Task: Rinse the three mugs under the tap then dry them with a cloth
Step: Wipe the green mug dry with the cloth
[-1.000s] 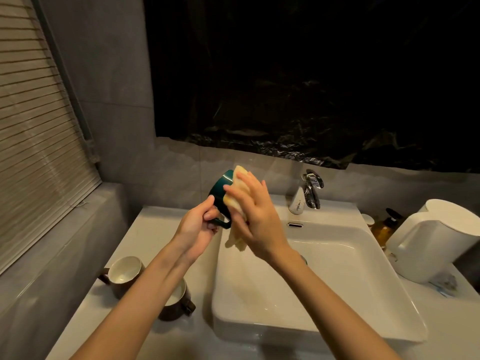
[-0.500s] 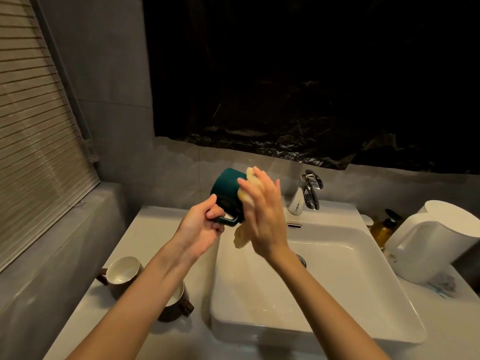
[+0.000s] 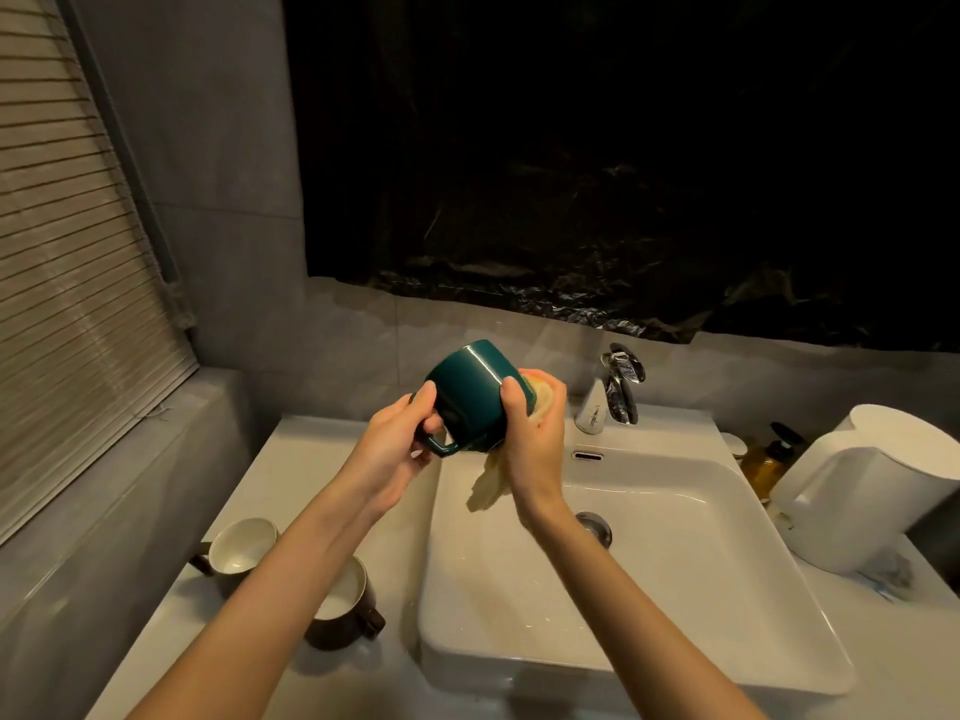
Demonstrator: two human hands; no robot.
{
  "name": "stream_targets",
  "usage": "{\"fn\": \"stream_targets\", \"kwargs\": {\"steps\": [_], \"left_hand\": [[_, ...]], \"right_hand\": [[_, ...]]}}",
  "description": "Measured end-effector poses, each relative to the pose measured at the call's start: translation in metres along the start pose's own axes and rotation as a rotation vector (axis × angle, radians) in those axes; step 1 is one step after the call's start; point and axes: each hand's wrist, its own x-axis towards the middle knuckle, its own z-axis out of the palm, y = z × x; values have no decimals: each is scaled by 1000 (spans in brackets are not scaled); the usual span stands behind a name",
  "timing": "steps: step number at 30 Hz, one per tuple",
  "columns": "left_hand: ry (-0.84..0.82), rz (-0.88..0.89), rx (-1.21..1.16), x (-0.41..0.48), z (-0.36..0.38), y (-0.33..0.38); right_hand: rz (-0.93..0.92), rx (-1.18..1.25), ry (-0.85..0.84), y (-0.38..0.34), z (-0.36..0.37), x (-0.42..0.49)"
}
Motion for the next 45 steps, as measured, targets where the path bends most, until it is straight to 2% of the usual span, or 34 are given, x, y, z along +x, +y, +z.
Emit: {"fn": "stream_targets", "kwargs": {"steps": [2,5,9,13,15,18,20,25,28,31,34,40,45], "left_hand": [[103,4,-30,0,9,-3],[169,69,-125,-1,16,-10],[90,184,-61,-3,8,-11],[-37,265,-11,0,-5,-8],[-72,281,16,1,-11,-4],[-121,263,-19,2,-18,-1],[-118,263,-28,2,-19,0],[-78,258,-26,4,-18,-10],[-60,272,-25,6,-21,-13],[-129,295,64,7,-24,-8],[-222,293,97,6,-25,-4],[-186,319,128,6,-25,-3],[-214,393,371,7,-31,4]], "right_hand": [[-77,-47,86,8,6,-10],[-217,-112,69,10,9,-20],[-515,-334,-77,8,-2,-15],[-598,-458,-260,-5,-7,-1],[-506,-438,-326,-20,-6,9],[-157,-232,-414,-34,-9,20],[-37,-162,-430,-31,-10,21],[-6,-156,-345,-11,-14,4],[-59,-252,-375,-6,-19,-5],[-152,-282,-369,-16,-17,0],[-106,-178,-368,-34,-13,15],[265,-125,-478,-33,-20,8],[613,7,-717,-40,-38,14]]}}
